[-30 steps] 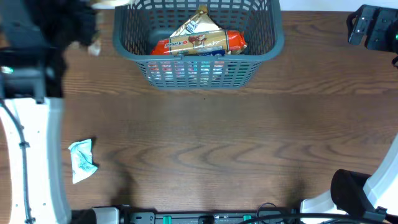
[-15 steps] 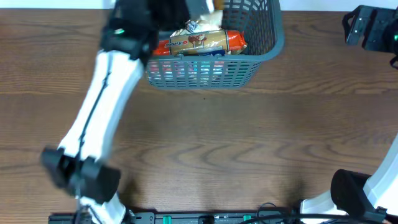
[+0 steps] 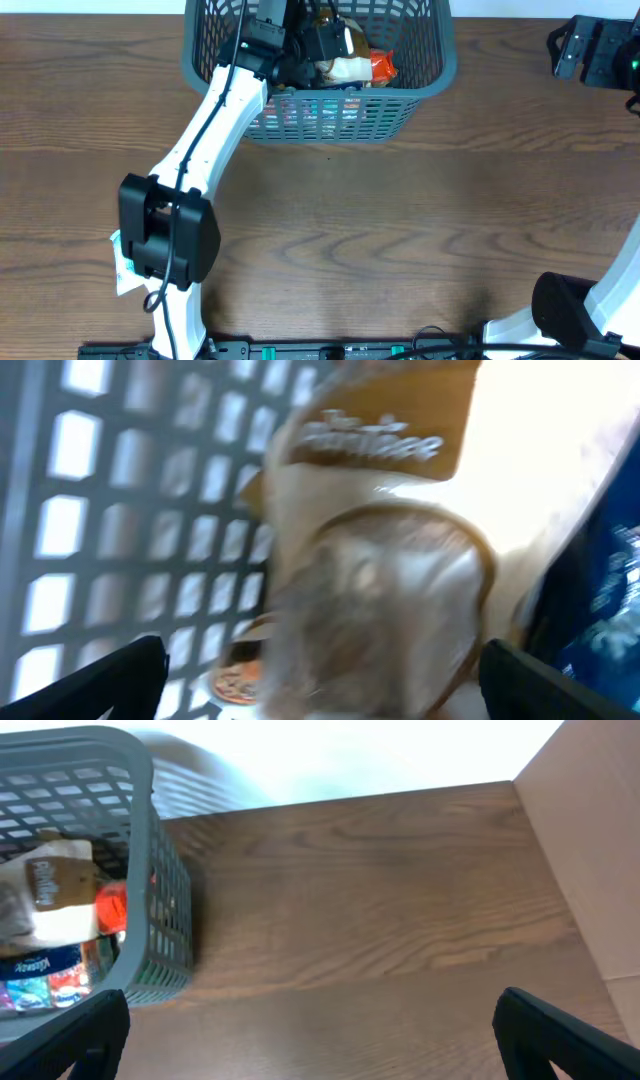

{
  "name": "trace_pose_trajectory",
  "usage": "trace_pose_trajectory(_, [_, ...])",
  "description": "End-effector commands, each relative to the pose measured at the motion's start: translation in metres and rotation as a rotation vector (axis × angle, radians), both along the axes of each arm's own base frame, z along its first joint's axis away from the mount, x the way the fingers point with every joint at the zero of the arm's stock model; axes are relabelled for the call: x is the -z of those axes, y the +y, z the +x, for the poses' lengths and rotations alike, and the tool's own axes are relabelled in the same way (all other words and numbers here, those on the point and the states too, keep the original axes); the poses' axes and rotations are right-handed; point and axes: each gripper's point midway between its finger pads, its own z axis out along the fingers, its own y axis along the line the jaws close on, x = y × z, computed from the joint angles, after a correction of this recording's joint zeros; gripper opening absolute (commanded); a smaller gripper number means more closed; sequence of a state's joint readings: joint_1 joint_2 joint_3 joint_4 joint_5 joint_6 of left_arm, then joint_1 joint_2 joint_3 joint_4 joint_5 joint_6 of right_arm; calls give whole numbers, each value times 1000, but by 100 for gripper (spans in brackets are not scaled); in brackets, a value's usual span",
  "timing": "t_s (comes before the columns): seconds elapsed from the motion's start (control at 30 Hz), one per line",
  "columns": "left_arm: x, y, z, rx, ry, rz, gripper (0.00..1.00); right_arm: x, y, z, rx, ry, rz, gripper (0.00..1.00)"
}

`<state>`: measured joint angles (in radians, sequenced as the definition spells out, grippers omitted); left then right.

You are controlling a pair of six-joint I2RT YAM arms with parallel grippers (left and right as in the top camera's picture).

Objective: Pack container
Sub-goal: 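Lift the bread bag with the left gripper and release it into the basket, then reach the left gripper to the teal wrapper and grasp it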

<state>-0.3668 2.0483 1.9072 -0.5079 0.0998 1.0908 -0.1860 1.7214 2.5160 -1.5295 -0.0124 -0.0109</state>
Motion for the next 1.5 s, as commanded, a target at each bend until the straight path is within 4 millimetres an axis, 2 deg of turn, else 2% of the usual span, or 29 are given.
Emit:
trace_pose_trajectory(0.0, [-74,23,-5,-123,-144,-25,98,2,3,2,-19,4,15,99])
trace_pose_trajectory(0.13, [-151,46,-25,-213,-269,-135,98,2,4,1,-23,6,18,99])
trace_pose_trajectory(0.2, [-185,69,-38,-320,-315,-227,98,2,4,2,-23,4,18,99])
trace_pose_trajectory(0.23, [-202,87,-45,-415,-336,-284,98,2,4,2,-23,3,17,99])
trace_pose_trajectory(0.3, [-220,124,-62,-600,-353,-357,98,2,4,2,-23,3,17,99])
trace_pose_trajectory(0.33, [-223,151,-78,-726,-345,-391,98,2,4,2,-23,3,17,99])
trace_pose_trajectory(0.4, [-220,184,-107,-883,-298,-426,98,2,4,2,-23,3,17,99])
trace_pose_trajectory(0.53, [-191,247,-177,-1220,-128,-522,98,0,4,3,-23,-4,16,99])
trace_pose_trajectory(0.6, [-171,271,-211,-1407,-36,-578,98,-1,4,4,-23,-11,15,99])
trace_pose_trajectory(0.7, [-140,287,-248,-1606,121,-639,98,-2,3,5,-23,-17,13,99])
trace_pose_trajectory(0.83, [-98,295,-281,-1767,282,-622,98,-2,3,5,-24,-19,13,99])
trace_pose_trajectory(0.9, [-77,295,-291,-1818,325,-611,98,-3,3,5,-23,-19,13,99])
trace_pose_trajectory(1.07, [-8,290,-315,-1860,386,-595,98,-1,3,5,-23,-14,14,99])
trace_pose_trajectory(1.27, [45,291,-316,-1736,347,-565,98,-1,4,4,-23,-9,15,99])
trace_pose_trajectory(1.4, [80,304,-316,-1796,350,-589,98,0,4,4,-23,-9,15,99])
trace_pose_trajectory(1.47, [91,312,-319,-1840,359,-614,98,0,4,5,-23,-7,16,99])
